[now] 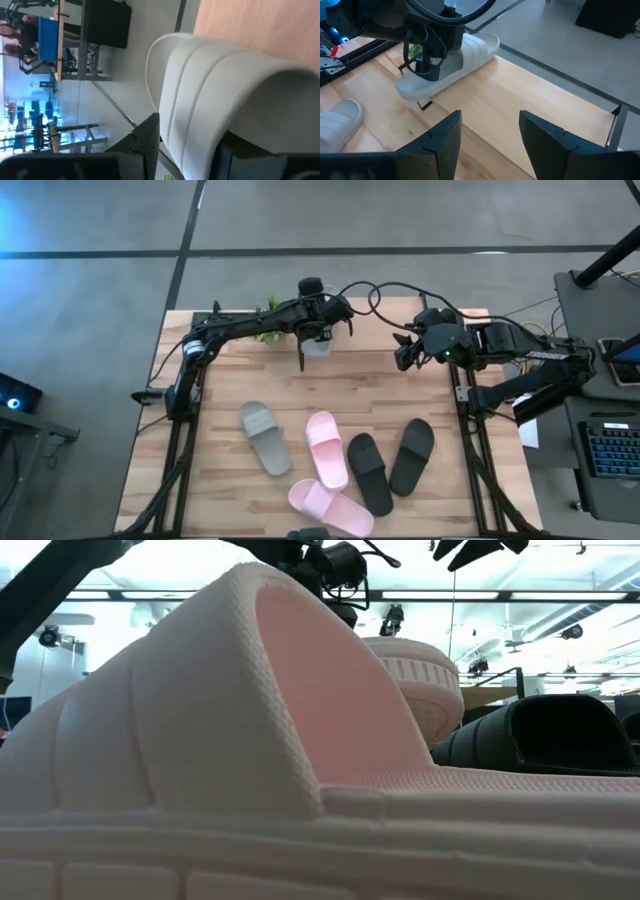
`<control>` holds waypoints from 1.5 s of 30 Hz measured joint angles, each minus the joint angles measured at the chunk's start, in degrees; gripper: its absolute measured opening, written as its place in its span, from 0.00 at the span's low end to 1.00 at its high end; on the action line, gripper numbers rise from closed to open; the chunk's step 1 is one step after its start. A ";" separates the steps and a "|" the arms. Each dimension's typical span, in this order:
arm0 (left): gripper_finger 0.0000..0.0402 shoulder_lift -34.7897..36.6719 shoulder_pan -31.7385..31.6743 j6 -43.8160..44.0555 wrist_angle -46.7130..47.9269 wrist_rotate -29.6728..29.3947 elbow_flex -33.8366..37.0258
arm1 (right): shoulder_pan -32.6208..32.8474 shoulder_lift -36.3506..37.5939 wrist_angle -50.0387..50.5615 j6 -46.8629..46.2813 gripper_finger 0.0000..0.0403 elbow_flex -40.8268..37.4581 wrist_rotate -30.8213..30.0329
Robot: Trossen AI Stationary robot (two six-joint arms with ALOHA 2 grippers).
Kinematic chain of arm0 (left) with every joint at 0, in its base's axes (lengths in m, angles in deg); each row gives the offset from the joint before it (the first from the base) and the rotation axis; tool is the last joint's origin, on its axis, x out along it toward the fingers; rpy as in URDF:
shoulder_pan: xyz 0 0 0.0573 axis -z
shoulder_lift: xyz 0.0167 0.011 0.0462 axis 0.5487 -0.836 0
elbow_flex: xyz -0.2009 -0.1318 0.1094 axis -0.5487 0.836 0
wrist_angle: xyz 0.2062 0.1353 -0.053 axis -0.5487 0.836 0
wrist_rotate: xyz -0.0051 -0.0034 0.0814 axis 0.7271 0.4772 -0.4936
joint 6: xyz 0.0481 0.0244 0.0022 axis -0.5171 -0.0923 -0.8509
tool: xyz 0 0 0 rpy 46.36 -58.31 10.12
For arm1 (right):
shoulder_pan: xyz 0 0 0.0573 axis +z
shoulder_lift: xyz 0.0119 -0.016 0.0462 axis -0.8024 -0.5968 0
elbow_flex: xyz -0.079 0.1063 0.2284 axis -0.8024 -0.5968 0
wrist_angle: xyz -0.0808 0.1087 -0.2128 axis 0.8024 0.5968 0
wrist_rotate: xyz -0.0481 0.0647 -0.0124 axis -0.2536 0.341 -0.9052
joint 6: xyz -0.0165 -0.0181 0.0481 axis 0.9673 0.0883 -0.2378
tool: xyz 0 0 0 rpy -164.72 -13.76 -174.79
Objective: Pick and place slides into the shelf
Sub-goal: Put the bottom gray slides on the shelf, then put the gray slides on the shelf
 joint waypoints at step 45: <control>0.25 11.41 10.39 17.03 21.57 6.75 0.11 | 0.02 0.04 0.15 -0.57 0.48 -2.22 6.27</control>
